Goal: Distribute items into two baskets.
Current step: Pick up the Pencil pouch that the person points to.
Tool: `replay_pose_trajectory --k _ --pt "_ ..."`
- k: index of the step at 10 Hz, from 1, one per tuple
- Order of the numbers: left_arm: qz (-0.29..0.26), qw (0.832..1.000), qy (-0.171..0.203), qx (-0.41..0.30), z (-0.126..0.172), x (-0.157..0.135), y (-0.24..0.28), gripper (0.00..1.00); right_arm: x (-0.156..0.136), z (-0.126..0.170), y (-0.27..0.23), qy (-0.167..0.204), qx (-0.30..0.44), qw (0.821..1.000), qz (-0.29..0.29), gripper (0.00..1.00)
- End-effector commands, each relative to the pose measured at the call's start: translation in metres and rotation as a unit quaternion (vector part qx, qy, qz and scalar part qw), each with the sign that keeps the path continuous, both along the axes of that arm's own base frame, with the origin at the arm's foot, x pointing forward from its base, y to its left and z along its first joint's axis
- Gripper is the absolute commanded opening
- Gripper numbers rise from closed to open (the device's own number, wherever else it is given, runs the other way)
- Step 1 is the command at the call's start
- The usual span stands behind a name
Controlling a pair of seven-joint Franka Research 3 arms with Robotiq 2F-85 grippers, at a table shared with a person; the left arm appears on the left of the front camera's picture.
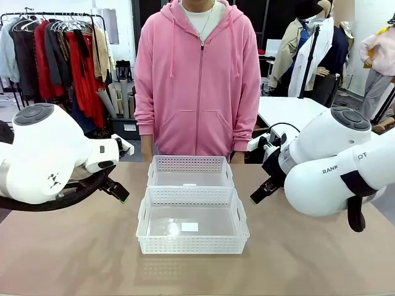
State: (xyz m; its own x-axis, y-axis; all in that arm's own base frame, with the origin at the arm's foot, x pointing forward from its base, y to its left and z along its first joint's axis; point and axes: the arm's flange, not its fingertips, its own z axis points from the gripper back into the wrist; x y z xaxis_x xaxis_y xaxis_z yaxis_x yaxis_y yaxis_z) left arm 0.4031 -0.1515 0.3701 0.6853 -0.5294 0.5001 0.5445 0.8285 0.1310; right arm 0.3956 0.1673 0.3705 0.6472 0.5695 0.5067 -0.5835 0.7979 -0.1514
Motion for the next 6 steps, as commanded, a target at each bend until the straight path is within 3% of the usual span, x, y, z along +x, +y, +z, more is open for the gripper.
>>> replay_pose_trajectory --k 1,6 --pt "0.000 1.000 0.000 0.000 0.0002 0.0000 0.0000 1.00 0.0000 0.0000 0.0000 0.000 0.000 1.000 0.000 1.00" --pt "0.000 1.000 0.000 0.000 0.0002 0.0000 0.0000 1.00 0.0000 0.0000 0.0000 0.000 0.000 1.000 0.000 1.00"
